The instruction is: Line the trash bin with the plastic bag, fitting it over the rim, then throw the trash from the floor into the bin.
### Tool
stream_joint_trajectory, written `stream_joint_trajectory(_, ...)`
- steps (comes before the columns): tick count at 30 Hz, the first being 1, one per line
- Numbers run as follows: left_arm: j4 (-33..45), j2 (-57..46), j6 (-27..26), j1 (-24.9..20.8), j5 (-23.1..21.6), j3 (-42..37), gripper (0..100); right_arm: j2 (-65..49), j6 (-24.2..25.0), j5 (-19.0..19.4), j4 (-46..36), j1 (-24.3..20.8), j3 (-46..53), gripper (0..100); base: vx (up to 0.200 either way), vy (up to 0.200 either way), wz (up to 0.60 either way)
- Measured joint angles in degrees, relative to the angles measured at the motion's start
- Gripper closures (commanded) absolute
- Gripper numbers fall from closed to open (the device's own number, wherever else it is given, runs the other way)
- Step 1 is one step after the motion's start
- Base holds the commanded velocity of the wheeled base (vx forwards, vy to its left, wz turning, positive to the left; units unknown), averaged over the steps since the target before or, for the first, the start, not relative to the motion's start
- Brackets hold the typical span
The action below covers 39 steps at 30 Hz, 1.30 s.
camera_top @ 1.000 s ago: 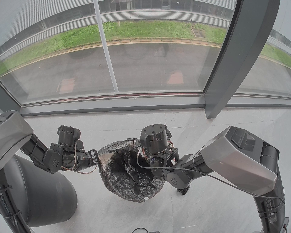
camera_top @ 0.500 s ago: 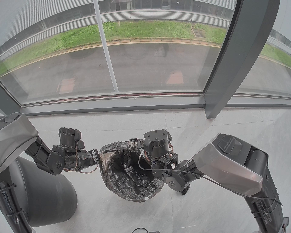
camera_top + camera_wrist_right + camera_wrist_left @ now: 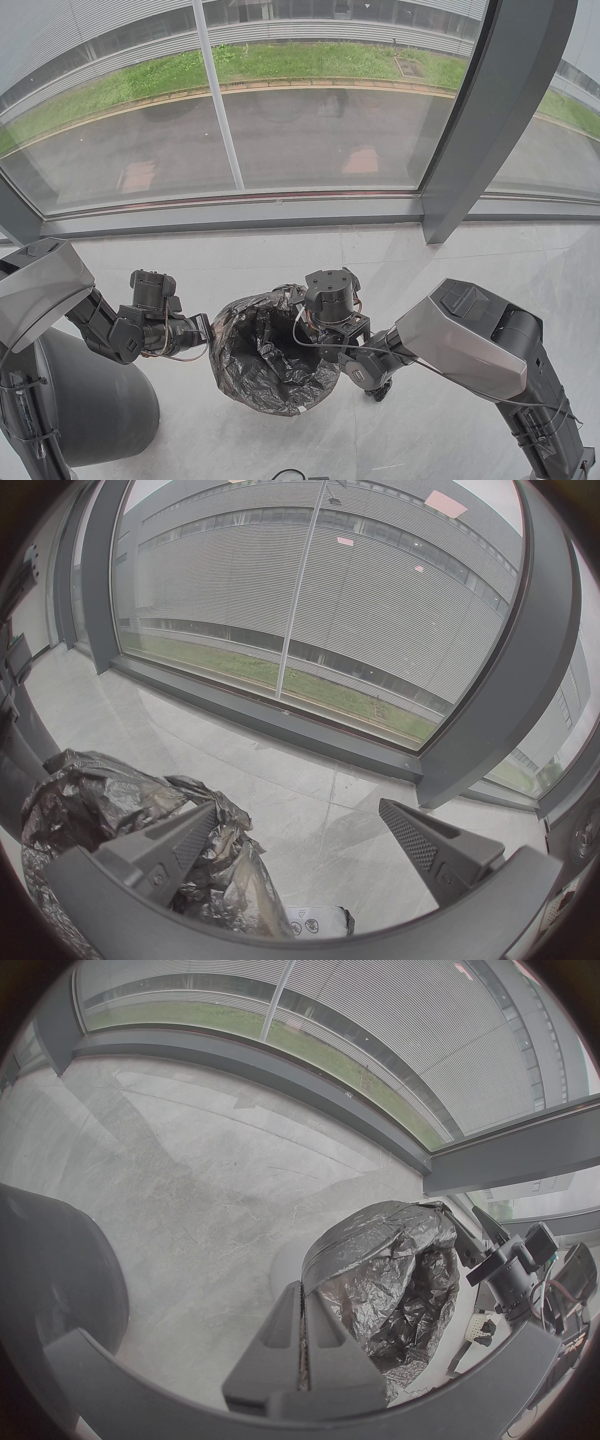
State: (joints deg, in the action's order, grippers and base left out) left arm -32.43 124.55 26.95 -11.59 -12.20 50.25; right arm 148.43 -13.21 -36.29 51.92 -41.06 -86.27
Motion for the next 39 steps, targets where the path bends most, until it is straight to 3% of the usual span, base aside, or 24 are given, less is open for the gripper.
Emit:
stream_joint_trajectory(14, -2.9, 3.27, 0.06, -0.94, 0.02, 1.21, 100, 0.33, 2.6, -0.09, -0.77, 0.6, -0.33, 0, 0.0, 0.0, 0.0)
stream_joint_trajectory(15, -2.82, 3.27, 0.06, -0.96, 0.0, 1.18, 0, 0.29, 2.57, -0.09, -0.79, 0.57, -0.3, 0, 0.0, 0.0, 0.0)
stream_joint_trajectory(29, -3.15, 0.65, 0.28, -2.38, -0.02, -1.72, 0, -2.43, 7.52, -0.09, -0.82, -0.43, 1.51, 0, 0.0, 0.0, 0.0)
stream_joint_trajectory(39, -3.12, -2.23, 0.37, -3.25, -0.02, -3.39, 0, -6.51, 8.18, 0.57, -2.55, -1.66, 7.0, 0, 0.0, 0.0, 0.0)
